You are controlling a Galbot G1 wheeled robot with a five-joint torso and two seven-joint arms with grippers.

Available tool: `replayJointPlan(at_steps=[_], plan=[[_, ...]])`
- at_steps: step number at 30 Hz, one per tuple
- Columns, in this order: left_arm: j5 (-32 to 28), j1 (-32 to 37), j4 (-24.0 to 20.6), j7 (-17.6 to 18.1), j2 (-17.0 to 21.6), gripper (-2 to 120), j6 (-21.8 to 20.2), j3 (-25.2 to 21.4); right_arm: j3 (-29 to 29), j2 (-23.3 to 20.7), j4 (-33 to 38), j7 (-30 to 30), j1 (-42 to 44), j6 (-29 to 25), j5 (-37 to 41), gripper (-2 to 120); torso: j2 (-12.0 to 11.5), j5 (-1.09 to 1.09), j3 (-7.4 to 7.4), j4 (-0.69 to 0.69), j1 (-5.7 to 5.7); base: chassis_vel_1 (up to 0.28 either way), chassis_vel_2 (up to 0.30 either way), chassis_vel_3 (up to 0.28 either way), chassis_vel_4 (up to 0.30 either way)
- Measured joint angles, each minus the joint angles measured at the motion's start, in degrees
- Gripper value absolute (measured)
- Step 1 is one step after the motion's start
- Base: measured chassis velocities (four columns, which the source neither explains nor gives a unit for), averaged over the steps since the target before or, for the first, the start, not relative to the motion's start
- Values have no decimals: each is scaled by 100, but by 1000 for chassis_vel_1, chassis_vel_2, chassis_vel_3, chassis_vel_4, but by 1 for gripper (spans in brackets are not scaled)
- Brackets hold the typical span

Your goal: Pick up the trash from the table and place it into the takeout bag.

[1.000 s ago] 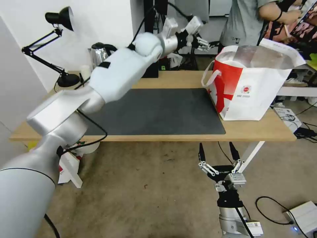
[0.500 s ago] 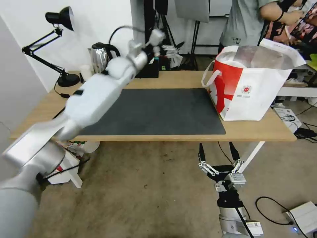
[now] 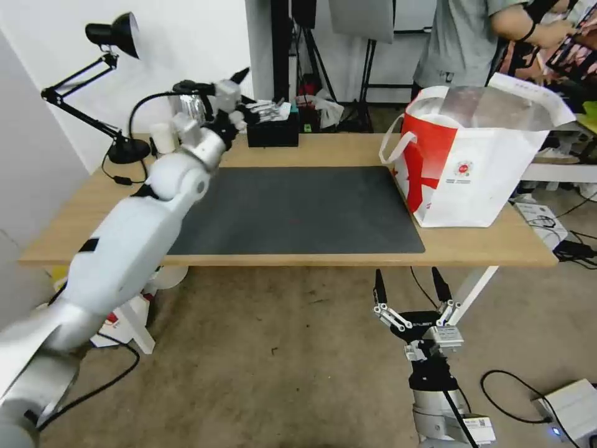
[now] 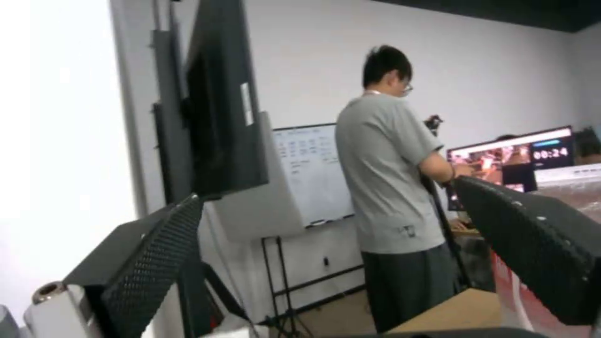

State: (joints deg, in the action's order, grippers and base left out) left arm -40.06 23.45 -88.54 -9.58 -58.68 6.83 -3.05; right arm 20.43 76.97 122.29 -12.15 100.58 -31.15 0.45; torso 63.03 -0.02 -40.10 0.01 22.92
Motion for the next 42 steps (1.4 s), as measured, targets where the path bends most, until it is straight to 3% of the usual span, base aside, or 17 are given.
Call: replayJointPlan(at_steps=[14, 30, 35, 38, 42], plan=[[491, 2110, -1246, 231, -403, 100, 30, -1435, 0, 2, 0, 0, -1, 0, 0, 100, 0, 3, 0, -1, 0, 0, 0, 0, 0], [788, 3172, -1846, 228, -722, 100, 49, -2415, 0, 1, 0, 0, 0, 0, 0, 100, -1, 3, 0, -1, 0, 0, 0, 0, 0], [996, 4029, -2361, 205, -1066, 100, 81, -3099, 0, 1, 0, 0, -1, 0, 0, 100, -1, 3, 0, -1, -1, 0, 0, 0, 0], [1016, 4092, -2401, 203, -1097, 100, 88, -3144, 0, 1, 0, 1, 0, 0, 0, 100, 0, 2, 0, -1, 0, 0, 0, 0, 0], [1189, 4645, -2800, 199, -1505, 100, 111, -3577, -1, 1, 0, 0, 0, 0, 0, 100, -1, 2, 0, -1, -1, 0, 0, 0, 0]])
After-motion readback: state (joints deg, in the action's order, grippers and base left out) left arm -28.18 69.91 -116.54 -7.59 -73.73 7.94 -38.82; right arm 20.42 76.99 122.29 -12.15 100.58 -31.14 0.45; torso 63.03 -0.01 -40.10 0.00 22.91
